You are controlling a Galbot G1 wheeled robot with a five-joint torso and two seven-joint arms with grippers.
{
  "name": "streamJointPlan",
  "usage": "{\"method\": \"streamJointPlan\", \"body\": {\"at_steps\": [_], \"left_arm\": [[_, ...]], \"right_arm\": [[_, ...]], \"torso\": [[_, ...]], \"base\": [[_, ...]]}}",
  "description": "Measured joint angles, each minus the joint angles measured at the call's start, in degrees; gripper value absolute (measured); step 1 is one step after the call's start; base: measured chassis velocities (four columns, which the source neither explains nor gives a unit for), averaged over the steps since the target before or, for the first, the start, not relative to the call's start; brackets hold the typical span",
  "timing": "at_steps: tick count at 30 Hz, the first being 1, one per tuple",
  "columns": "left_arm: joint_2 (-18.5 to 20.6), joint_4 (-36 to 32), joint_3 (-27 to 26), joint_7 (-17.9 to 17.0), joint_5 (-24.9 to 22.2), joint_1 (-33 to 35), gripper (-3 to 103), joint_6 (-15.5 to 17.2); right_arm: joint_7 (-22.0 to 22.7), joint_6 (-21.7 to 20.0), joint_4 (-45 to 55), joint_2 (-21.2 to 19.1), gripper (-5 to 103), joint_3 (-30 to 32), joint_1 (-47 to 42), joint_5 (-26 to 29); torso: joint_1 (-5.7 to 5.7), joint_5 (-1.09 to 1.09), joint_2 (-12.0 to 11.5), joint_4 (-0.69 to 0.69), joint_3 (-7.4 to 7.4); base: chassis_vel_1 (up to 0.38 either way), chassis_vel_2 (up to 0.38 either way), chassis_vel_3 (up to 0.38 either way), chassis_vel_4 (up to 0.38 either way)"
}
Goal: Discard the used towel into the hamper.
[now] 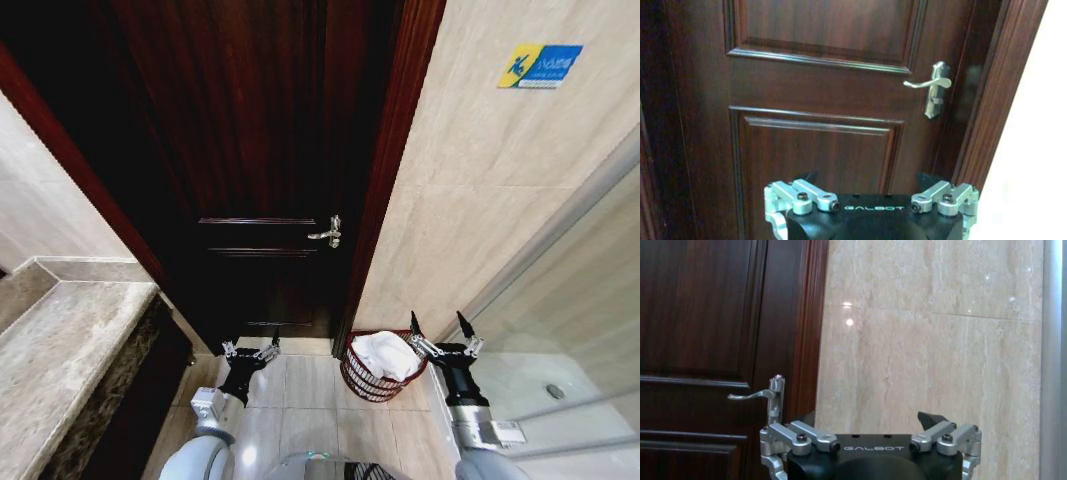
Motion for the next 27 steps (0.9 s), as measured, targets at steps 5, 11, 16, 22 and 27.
{"method": "streamJointPlan", "body": {"at_steps": [5,11,16,22,27], "left_arm": [[0.00,0.00,0.00,0.00,0.00,0.00,99,0.00],[0.00,0.00,0.00,0.00,0.00,0.00,99,0.00],[-0.08,-1.07,-0.96,-0.60,-1.26,0.03,96,-0.02],[-0.79,-9.21,-8.96,-6.87,-11.91,0.30,100,-0.47],[-0.84,-9.53,-9.65,-7.43,-12.88,0.33,100,-0.52]], "right_arm": [[0.00,0.00,0.00,0.00,100,0.00,0.00,0.00],[0.00,0.00,0.00,0.00,100,0.00,0.00,0.00],[0.00,0.00,0.00,0.00,100,0.00,0.00,0.00],[0.00,0.00,0.00,0.00,100,0.00,0.00,0.00],[0.00,0.00,0.00,0.00,100,0.00,0.00,0.00]], "torso": [[0.00,0.00,0.00,0.00,0.00],[0.00,0.00,0.00,0.00,0.00],[0.00,-0.04,0.00,-0.01,0.00],[0.00,0.00,0.00,0.01,0.00],[0.00,-0.01,0.00,0.00,0.00]], "base": [[0.000,0.000,0.000,0.000],[0.000,0.000,0.000,0.000],[0.000,0.000,0.000,0.000],[0.000,0.000,0.000,0.000],[0.000,0.000,0.000,0.000]]}}
